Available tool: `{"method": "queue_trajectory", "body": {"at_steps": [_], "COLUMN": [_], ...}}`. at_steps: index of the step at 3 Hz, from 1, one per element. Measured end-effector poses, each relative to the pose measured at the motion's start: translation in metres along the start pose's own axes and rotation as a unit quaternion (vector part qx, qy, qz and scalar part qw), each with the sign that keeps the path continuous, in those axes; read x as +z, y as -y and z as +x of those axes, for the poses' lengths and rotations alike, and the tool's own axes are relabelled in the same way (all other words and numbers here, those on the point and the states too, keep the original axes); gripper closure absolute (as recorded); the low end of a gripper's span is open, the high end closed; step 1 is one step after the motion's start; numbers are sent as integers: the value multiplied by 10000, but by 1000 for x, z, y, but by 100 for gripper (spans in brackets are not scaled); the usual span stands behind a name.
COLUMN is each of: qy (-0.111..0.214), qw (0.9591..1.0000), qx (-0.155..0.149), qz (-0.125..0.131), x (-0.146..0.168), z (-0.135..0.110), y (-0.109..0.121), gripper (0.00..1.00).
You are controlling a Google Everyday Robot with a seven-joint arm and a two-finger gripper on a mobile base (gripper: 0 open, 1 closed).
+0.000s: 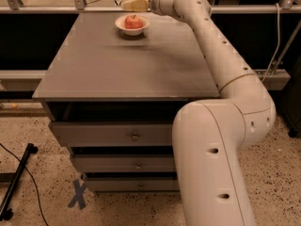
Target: Place apple into paper bowl
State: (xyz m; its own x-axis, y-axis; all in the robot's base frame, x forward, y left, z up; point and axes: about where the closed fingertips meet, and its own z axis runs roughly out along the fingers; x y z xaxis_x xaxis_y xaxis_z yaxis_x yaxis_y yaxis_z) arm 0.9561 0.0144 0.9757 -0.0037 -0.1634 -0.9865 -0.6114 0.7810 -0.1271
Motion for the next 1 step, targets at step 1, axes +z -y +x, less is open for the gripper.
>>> {"method": "queue_trajectory", "body": {"at_steps": [1], "qy": [0], "qw": [10000], "qx": [0], "qz": [0], "x": [0], "z": [0], "y": [0], "gripper": [0]}}
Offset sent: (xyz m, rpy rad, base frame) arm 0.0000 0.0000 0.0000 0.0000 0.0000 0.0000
